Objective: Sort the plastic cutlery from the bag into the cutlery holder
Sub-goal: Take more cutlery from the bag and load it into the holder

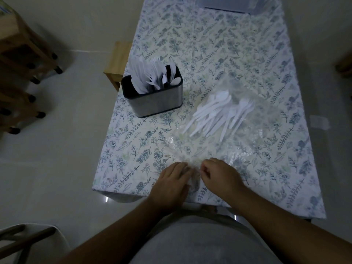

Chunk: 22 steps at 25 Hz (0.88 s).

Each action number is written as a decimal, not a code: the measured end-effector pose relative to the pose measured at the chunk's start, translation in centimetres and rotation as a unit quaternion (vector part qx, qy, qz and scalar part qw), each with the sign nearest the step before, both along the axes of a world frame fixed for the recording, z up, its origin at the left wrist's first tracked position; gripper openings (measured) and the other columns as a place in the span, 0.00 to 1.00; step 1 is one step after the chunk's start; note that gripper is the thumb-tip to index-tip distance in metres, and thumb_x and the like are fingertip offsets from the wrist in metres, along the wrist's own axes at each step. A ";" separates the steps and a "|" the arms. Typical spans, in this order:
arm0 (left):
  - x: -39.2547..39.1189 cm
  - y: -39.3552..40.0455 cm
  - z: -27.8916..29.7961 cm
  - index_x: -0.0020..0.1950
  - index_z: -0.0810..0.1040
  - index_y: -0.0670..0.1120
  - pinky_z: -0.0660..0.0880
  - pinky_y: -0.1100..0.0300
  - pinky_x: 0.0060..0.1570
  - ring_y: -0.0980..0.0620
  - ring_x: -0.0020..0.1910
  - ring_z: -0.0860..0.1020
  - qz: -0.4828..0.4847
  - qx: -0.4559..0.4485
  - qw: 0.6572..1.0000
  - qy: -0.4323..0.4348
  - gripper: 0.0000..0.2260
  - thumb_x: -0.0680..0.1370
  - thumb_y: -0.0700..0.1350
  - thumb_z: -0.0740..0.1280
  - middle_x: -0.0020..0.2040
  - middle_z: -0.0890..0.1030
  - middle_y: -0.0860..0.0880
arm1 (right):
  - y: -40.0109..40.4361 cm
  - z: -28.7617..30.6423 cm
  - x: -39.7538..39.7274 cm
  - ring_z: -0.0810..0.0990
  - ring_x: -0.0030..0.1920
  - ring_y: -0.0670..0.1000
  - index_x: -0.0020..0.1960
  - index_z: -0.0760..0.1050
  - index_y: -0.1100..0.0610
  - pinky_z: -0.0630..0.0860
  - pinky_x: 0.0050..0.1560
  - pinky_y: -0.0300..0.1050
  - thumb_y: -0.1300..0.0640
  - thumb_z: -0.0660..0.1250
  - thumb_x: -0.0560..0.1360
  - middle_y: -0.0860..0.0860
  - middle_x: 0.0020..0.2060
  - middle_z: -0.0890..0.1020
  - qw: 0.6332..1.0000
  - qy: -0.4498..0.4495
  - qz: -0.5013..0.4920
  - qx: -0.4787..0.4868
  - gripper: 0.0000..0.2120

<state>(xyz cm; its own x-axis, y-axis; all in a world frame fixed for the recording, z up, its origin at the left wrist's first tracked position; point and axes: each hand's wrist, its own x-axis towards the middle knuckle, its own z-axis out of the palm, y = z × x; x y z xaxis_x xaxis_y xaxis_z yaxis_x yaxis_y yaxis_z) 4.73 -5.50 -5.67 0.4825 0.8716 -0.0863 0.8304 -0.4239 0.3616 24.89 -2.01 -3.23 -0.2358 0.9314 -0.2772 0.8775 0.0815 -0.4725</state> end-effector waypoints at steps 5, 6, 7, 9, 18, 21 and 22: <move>0.3 0.4 0.6 0.71 0.72 0.49 0.70 0.48 0.64 0.43 0.68 0.70 -0.023 0.010 0.999 0.020 0.26 0.73 0.49 0.65 0.69 0.74 0.43 | 0.9 -0.3 0.5 0.78 0.37 0.48 0.43 0.78 0.53 0.80 0.40 0.49 0.54 0.66 0.77 0.47 0.36 0.80 0.996 0.048 -0.043 -0.063 0.05; 0.4 0.5 0.8 0.70 0.73 0.49 0.70 0.48 0.63 0.43 0.67 0.71 -0.022 0.008 0.999 0.026 0.25 0.72 0.49 0.65 0.68 0.74 0.43 | 1.1 -0.2 0.6 0.78 0.37 0.48 0.44 0.77 0.53 0.79 0.40 0.48 0.54 0.65 0.78 0.47 0.37 0.80 0.997 0.043 -0.025 -0.067 0.06; 0.5 0.7 0.9 0.69 0.74 0.49 0.70 0.48 0.63 0.43 0.67 0.71 -0.020 0.006 0.999 0.033 0.25 0.71 0.49 0.65 0.67 0.74 0.44 | 1.3 -0.2 0.7 0.78 0.37 0.48 0.44 0.76 0.53 0.78 0.40 0.48 0.54 0.64 0.79 0.47 0.37 0.79 0.997 0.035 -0.003 -0.067 0.06; 0.8 1.1 1.2 0.64 0.76 0.49 0.69 0.48 0.62 0.43 0.66 0.72 -0.021 0.006 0.999 0.044 0.23 0.70 0.49 0.64 0.65 0.76 0.45 | 1.6 -0.1 0.7 0.76 0.38 0.49 0.44 0.72 0.51 0.76 0.40 0.48 0.53 0.62 0.80 0.48 0.37 0.77 0.996 0.010 0.055 -0.069 0.06; 1.8 1.8 2.0 0.64 0.75 0.50 0.73 0.48 0.59 0.44 0.63 0.74 -0.029 -0.014 0.997 0.068 0.23 0.68 0.50 0.62 0.59 0.79 0.49 | 3.0 0.3 1.0 0.68 0.32 0.49 0.36 0.66 0.55 0.66 0.34 0.47 0.58 0.63 0.77 0.49 0.31 0.70 0.996 0.058 -0.023 -0.060 0.12; 1.9 2.0 2.3 0.62 0.76 0.49 0.73 0.47 0.58 0.45 0.62 0.74 -0.028 -0.022 0.998 0.051 0.22 0.68 0.49 0.63 0.58 0.79 0.49 | 2.7 0.4 1.2 0.71 0.35 0.49 0.39 0.68 0.52 0.67 0.37 0.47 0.54 0.62 0.79 0.47 0.33 0.72 0.995 0.024 0.065 -0.068 0.10; 1.8 1.9 2.3 0.62 0.77 0.48 0.73 0.47 0.59 0.45 0.62 0.74 -0.027 -0.025 0.998 0.044 0.22 0.68 0.49 0.64 0.58 0.79 0.48 | 2.8 0.5 0.9 0.72 0.36 0.49 0.41 0.68 0.52 0.70 0.38 0.48 0.52 0.62 0.79 0.47 0.35 0.72 0.992 0.011 0.097 -0.080 0.08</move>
<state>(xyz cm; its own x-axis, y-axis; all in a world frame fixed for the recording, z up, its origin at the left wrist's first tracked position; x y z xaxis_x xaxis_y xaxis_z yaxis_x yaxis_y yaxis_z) 6.57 -3.65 -3.37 0.5168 0.8384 -0.1733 0.8366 -0.4516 0.3103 25.81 0.78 -2.68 -0.4133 0.8126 -0.4109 0.8424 0.1699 -0.5114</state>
